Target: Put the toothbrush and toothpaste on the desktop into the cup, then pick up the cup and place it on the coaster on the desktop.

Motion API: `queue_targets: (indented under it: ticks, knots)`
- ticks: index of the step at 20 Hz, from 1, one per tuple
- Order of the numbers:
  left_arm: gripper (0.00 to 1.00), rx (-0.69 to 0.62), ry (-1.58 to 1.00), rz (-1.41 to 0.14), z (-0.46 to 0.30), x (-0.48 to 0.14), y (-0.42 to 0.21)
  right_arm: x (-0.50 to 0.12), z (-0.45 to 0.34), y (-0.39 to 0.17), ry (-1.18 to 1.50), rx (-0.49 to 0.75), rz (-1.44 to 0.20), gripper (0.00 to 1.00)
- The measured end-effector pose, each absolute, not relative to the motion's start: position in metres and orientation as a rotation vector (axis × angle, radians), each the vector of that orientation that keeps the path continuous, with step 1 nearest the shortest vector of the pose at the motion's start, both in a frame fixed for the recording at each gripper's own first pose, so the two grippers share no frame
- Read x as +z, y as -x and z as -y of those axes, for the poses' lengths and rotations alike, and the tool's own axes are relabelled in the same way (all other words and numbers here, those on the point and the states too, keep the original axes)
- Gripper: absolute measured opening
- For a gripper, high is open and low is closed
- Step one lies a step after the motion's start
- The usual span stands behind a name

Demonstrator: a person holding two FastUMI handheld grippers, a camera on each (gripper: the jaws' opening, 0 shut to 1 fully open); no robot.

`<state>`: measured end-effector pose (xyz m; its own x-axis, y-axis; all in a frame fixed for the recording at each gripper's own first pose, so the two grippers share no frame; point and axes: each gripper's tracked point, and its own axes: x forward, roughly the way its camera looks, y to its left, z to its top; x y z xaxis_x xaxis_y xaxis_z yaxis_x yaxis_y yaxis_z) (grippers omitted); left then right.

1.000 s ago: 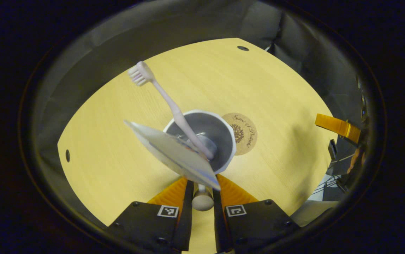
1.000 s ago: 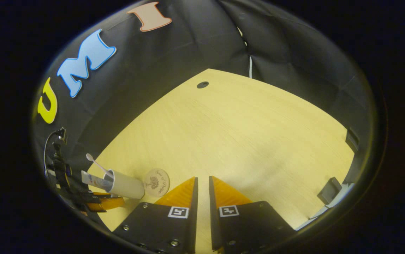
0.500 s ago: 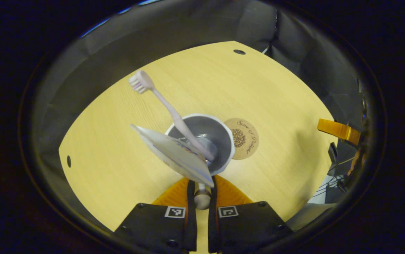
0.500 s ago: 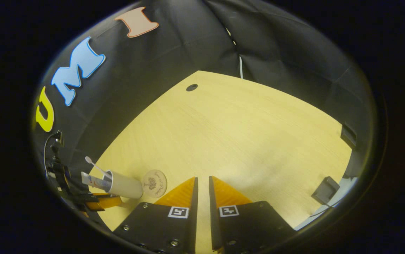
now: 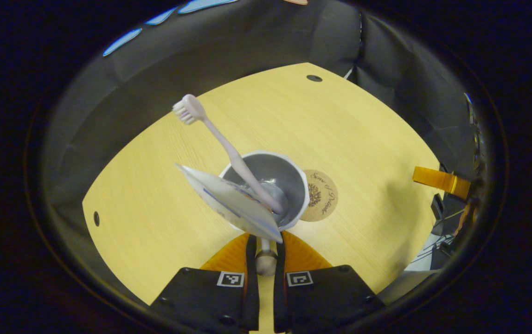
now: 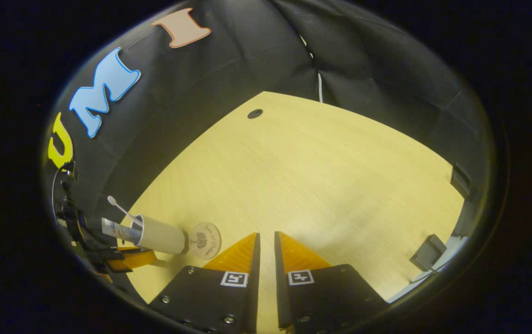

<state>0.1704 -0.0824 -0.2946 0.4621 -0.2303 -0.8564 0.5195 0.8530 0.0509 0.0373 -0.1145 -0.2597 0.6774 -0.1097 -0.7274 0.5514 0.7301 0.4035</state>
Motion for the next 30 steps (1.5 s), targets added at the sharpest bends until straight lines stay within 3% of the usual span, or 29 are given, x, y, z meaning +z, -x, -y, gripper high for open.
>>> queue_targets:
  ticks: [9,16,20,24,25,27,30]
  knots:
    - [0.18,-0.556,-0.313,-1.024,0.153,-0.313,-0.174,-0.254,0.134,-0.022,-0.684,-0.456,-0.731,0.17]
    - [0.19,-0.54,-0.347,-1.032,0.154,-0.319,-0.177,-0.255,0.144,-0.009,-0.719,-0.475,-0.732,0.17]
    - [0.32,-0.527,-0.321,-0.998,0.155,-0.311,-0.175,-0.255,0.14,-0.015,-0.704,-0.447,-0.731,0.17]
    - [0.33,-0.523,-0.302,-0.905,0.157,-0.287,-0.169,-0.24,0.127,-0.027,-0.654,-0.385,-0.72,0.17]
    - [0.42,-0.521,-0.291,-0.88,0.157,-0.279,-0.166,-0.236,0.122,-0.032,-0.633,-0.367,-0.718,0.17]
    - [0.47,-0.511,-0.261,-0.832,0.161,-0.265,-0.158,-0.222,0.115,-0.037,-0.579,-0.336,-0.705,0.17]
    - [0.44,-0.477,-0.179,-0.766,0.158,-0.248,-0.145,-0.196,0.103,-0.045,-0.488,-0.275,-0.66,0.17]
